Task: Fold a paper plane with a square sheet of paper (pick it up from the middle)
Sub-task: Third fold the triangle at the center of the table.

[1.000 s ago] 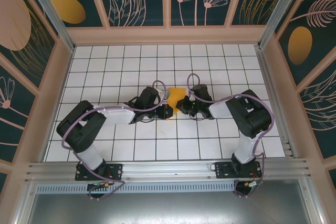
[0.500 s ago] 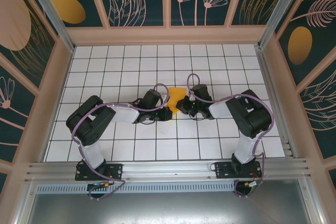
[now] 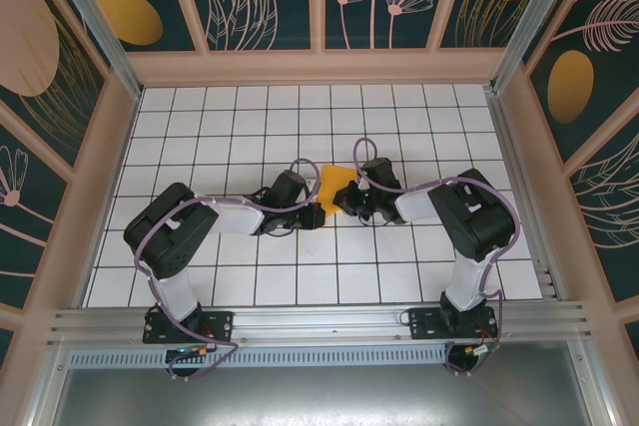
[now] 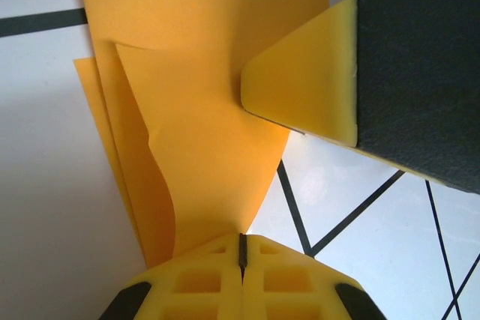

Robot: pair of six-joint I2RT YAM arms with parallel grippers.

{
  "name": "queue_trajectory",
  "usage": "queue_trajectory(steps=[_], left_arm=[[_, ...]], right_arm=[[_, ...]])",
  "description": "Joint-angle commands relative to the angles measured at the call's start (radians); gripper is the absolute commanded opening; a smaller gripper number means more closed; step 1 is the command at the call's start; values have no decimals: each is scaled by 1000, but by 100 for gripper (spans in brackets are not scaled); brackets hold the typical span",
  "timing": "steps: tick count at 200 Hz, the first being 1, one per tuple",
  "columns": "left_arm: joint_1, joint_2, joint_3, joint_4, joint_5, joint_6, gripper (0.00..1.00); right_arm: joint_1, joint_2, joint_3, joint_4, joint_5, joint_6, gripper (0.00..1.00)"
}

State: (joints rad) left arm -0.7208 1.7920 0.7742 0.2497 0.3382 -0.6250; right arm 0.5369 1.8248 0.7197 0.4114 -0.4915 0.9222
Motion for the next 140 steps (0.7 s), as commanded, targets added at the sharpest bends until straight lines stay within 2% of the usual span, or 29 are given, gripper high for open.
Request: queue_trajectory(steps=[1, 24, 45, 96, 121, 140], left_arm=[[2, -62, -51, -77, -8, -23, 2], [2, -179, -85, 5, 36, -79, 7], [2, -209, -73, 99, 64, -168, 9], [2, -54, -79, 302, 87, -377, 9], [3, 19, -81, 393, 113, -411, 9], [2, 41, -75, 373, 83, -397, 9]], right_arm=[[5, 45, 8, -74, 56, -29, 6], [5, 40, 4, -63, 52, -21, 6], [5, 34, -1, -63, 59, -14, 6], [5, 41, -2, -64, 60, -6, 6], [4, 38, -6, -66, 64, -7, 6], [5, 39, -8, -71, 67, -9, 6]])
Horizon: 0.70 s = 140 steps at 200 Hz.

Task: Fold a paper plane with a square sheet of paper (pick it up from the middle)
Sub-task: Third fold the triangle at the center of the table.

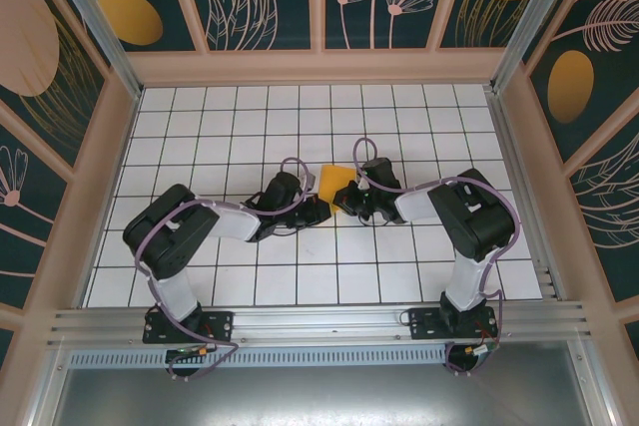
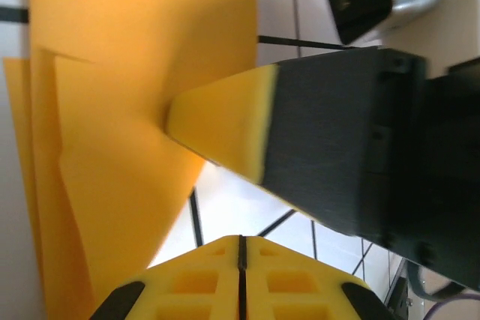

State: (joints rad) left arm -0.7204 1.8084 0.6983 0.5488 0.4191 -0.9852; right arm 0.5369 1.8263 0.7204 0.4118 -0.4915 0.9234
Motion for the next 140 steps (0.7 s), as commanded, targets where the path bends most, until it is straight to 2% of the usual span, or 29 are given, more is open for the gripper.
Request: queue_trajectory(steps=[1, 59, 116, 140], left_arm=[[1, 25, 2, 70, -2, -35, 9], [3, -3, -32, -149, -171, -23, 6], [9, -54, -104, -246, -197, -43, 3], [9, -54, -111, -253, -162, -29, 4]], right_arm=[[5, 37, -9, -72, 67, -10, 6], [5, 45, -10, -81, 73, -18, 6], [5, 40, 2, -112, 85, -31, 6], [5, 37, 0, -114, 87, -29, 6]])
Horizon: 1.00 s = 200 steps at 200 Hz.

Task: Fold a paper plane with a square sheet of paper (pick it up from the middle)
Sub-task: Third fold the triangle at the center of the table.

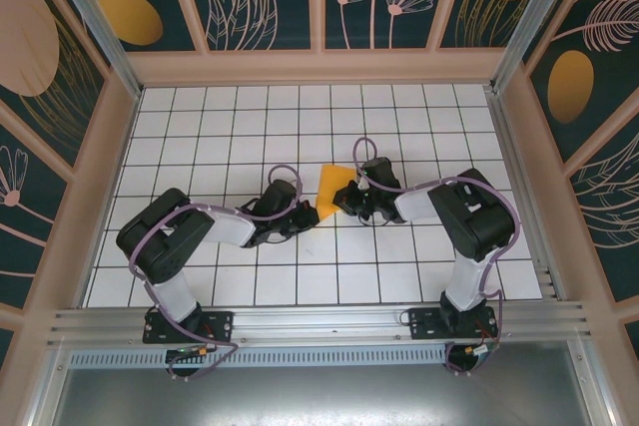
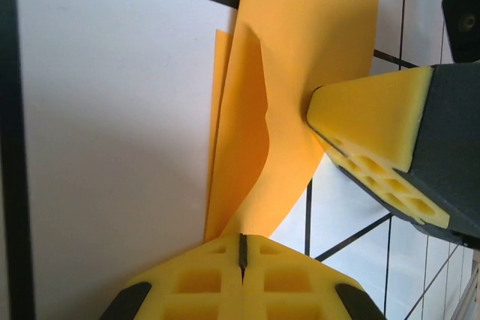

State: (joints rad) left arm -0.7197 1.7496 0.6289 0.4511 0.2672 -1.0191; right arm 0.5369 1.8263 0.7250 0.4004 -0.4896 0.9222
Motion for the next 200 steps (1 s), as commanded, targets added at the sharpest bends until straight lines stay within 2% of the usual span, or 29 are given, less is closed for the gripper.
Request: queue_trajectory(steps=[1, 15, 35, 62, 96, 138, 174, 200], left_arm=[[8, 5, -42, -156, -7, 5, 4], [8, -9, -62, -156, 6, 0, 2], [8, -105, -113, -117, -6, -13, 6], [10, -192, -85, -166, -40, 5, 8], [8, -217, -34, -142, -16, 27, 10], [8, -82, 83, -29, 122, 51, 14], [8, 59, 161, -114, 69, 47, 13], [8, 94, 141, -177, 15, 36, 11]], right_arm=[[5, 37, -5, -103, 86, -28, 6], [5, 39, -4, -100, 82, -28, 6], [5, 40, -1, -100, 85, -24, 6], [23, 39, -1, -100, 85, -22, 6], [23, 38, -2, -103, 88, -23, 6], [23, 45, 2, -100, 88, -21, 6], [22, 50, 3, -98, 80, -20, 6], [21, 45, 6, -106, 80, -26, 6]])
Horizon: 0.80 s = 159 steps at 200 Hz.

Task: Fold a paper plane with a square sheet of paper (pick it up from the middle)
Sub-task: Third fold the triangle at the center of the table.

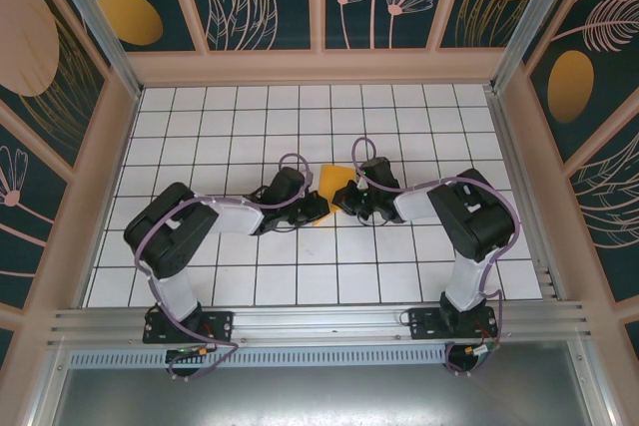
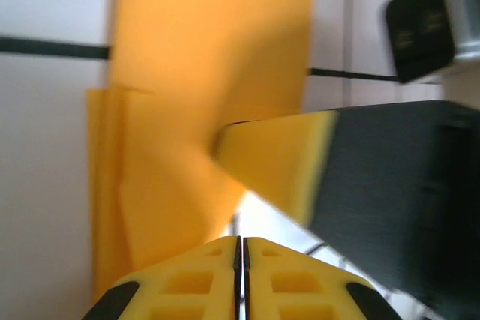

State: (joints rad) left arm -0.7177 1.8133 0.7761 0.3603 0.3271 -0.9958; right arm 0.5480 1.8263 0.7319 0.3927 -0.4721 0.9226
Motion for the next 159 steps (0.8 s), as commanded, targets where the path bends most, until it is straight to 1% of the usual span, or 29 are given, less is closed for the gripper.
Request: queue_trajectory(steps=[1, 37, 72, 107, 121, 135, 159], left_arm=[[7, 30, -9, -88, -46, 13, 11], [6, 19, -86, -116, -108, 28, 10], [7, -53, -116, -186, -174, 56, 11], [7, -94, -162, -189, -145, 56, 11], [8, -161, -193, -162, -134, 48, 11], [6, -209, -198, -176, -142, 51, 11], [6, -320, -195, -230, -210, 59, 13]], right_arm=[[10, 46, 0, -98, 62, -27, 6], [9, 46, 4, -100, 61, -30, 6], [6, 45, 3, -104, 62, -34, 6], [4, 46, 4, -102, 58, -34, 6], [6, 46, 3, -96, 52, -27, 7], [16, 42, -4, -82, 44, -12, 7], [43, 17, -14, -96, 47, -5, 7]])
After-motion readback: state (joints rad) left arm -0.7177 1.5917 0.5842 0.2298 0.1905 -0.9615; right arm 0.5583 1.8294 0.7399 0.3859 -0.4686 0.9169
